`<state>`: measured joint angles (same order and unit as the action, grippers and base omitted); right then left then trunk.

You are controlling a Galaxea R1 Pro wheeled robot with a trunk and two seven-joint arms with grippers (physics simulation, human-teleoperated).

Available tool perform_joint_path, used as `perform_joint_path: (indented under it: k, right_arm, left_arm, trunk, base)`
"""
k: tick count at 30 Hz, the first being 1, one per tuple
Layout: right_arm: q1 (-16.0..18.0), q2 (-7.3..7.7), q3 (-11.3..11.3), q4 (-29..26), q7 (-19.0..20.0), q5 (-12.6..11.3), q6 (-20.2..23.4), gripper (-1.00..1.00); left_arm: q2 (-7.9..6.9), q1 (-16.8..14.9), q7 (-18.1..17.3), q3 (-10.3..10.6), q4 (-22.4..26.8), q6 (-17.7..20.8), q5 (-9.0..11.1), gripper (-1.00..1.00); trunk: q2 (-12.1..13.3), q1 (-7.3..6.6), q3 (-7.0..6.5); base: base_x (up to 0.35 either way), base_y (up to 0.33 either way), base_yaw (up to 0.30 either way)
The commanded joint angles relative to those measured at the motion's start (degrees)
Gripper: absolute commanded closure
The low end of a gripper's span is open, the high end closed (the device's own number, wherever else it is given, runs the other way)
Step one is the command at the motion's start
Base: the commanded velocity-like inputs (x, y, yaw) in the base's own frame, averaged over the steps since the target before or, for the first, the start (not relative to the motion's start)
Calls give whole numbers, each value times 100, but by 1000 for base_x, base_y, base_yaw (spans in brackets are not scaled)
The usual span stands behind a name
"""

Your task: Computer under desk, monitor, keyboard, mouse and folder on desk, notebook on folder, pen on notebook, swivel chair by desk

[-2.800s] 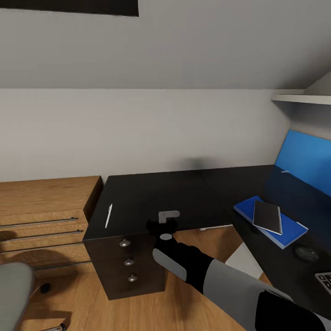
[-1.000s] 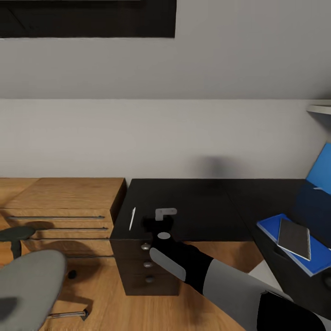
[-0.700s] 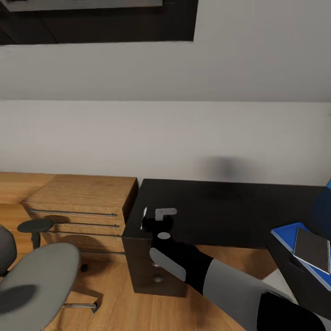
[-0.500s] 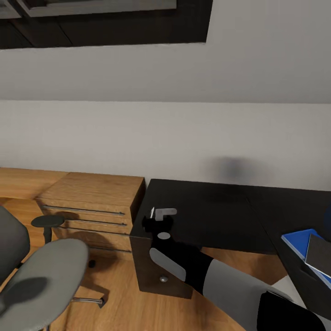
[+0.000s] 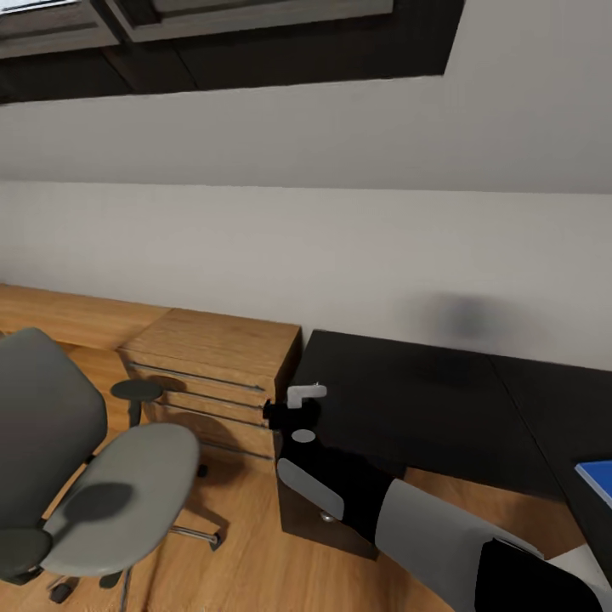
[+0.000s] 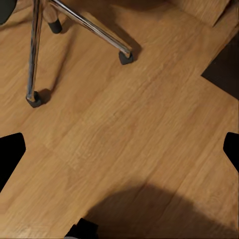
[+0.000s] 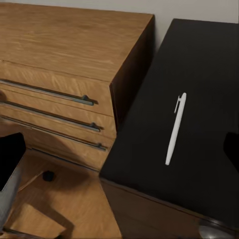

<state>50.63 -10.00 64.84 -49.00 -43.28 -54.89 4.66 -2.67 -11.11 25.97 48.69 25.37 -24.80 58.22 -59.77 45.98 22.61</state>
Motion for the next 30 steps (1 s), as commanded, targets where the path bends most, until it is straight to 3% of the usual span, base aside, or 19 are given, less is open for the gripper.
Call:
perform_joint_path:
  k: [1, 3, 4, 5, 6, 7, 10, 12, 14, 15, 17, 18, 21, 23, 26, 30]
  right_arm:
    - [9, 0, 14, -3, -40, -6, 34, -100]
    - [9, 0, 8, 4, -44, -1, 36, -100]
    - [9, 0, 5, 15, -49, 2, 35, -100]
    - [9, 0, 1, 18, -52, 3, 35, -100]
    - [9, 0, -1, 18, -53, 3, 35, -100]
    - [9, 0, -3, 22, -55, 4, 35, -100]
    - [9, 0, -10, 65, -52, 4, 32, -100]
    - [9, 0, -13, 107, -49, 4, 29, -100]
    - [9, 0, -5, 139, -38, 14, 27, -100]
    - [9, 0, 6, 184, -26, 61, 26, -100]
    - [9, 0, 4, 252, -19, 109, 25, -100]
    - [15, 0, -39, 1214, 129, 299, -15, -100]
    - [23, 0, -46, 1726, 497, 331, -166, -100]
    - [36, 0, -49, 2358, 1062, 343, -394, -100]
    - [47, 0, -50, 2683, 1290, 351, -527, -100]
    - [64, 0, -50, 2962, 1385, 349, -619, -100]
  left_arm:
    - [-37, -5, 79, 80, 178, -15, 10, -100]
    - [-183, -5, 301, 152, 723, 93, -87, -100]
    - [-487, -5, 858, 197, 1728, 626, -141, -100]
    - [-712, -5, 1230, 205, 2397, 1102, -142, -100]
    - [-816, -5, 1393, 203, 2701, 1325, -143, -100]
    - [-1021, -5, 1702, 191, 3295, 1756, -137, -100]
    - [-1300, -5, 2175, -2, 4215, 2377, -39, -100]
    - [-1397, -5, 2364, -393, 4575, 2652, 108, -100]
    - [-1444, -5, 2468, -1084, 4817, 3075, 263, -100]
    - [-1465, -5, 2506, -1755, 5001, 3719, 342, -100]
    - [-1468, -5, 2507, -1849, 5055, 3815, 343, -100]
    - [-1490, -4, 2521, -1981, 5426, 3960, 340, -100]
    - [-1495, -5, 2525, -1944, 5615, 3984, 338, -100]
    - [-1502, -5, 2536, -1641, 5797, 3970, 328, -100]
    - [-1506, -5, 2548, -1448, 5914, 3895, 325, -100]
    - [-1508, -5, 2559, -1351, 5965, 3855, 330, -100]
  trunk:
    - [-5, 0, 10]
    - [-5, 0, 14]
    - [-5, 0, 16]
    - [-5, 0, 19]
    - [-5, 0, 21]
    - [-5, 0, 24]
    - [-5, 0, 31]
    - [-5, 0, 37]
    - [-5, 0, 40]
    - [-5, 0, 40]
    - [-5, 0, 41]
    - [-5, 0, 41]
    - [-5, 0, 41]
    - [-5, 0, 41]
    - [-5, 0, 41]
    - [-5, 0, 41]
  base:
    - [0, 0, 276]
    - [0, 0, 276]
    - [0, 0, 276]
    - [0, 0, 275]
    - [0, 0, 275]
    - [0, 0, 274]
    - [0, 0, 273]
    - [0, 0, 236]
    - [0, 0, 120]
    - [0, 0, 25]
    - [0, 0, 18]
    - [0, 0, 3]
    - [0, 0, 2]
    - [4, 0, 0]
    - [105, 0, 0]
    - [279, 0, 0]
